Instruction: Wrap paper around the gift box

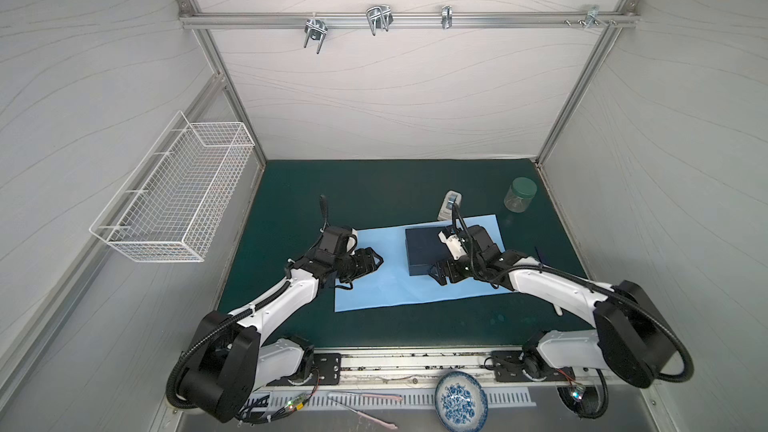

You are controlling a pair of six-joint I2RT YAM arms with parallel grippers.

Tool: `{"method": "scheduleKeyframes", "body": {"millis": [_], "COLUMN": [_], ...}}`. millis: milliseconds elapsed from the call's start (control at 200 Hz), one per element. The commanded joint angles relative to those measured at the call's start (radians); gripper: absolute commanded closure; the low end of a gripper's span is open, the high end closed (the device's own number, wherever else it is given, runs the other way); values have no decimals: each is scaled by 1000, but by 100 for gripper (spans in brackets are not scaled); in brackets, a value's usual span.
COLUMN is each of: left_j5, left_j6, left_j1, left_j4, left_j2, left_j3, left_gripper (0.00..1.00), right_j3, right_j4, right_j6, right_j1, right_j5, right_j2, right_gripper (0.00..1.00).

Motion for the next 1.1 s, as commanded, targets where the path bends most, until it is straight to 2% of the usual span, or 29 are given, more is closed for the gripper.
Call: {"method": "scheduleKeyframes", "body": {"millis": [0,165,300,360,500,625,725,865,1095], "left_j5": [-17,-31,-79,-111,-108,-97,-85,-12,14], "left_j6": [-2,-7,-5,-1,-13,-21,-14,-25,-13], "left_j1": [-3,-18,-17,-14,22,59,65,63,62], "left_j4": [30,32,-3,-26,-37,-26,-14,28,54], "left_j2": [8,-6,-3,1,42,82,114,144,143], "left_j3": [42,46,52,64,91,110,128,127,98], "left_gripper": [25,24,24,24,24,24,25,26,26], "right_j3": [3,53,108,111,139,230,312,414,552], "right_j4": [-94,-183,-210,-168,-86,-80,-85,-157,-256], "right_j6": [20,50,120,167,229,194,162,80,-36], "right_j1": [-12,-130,-273,-348,-460,-528,-582,-603,-637], "right_j5": [-42,-114,-126,-147,-37,50,41,76,-31], "right_j2": [-115,-203,-138,-101,23,172,282,392,542], "right_gripper": [1,1,1,1,2,1,1,1,1]}}
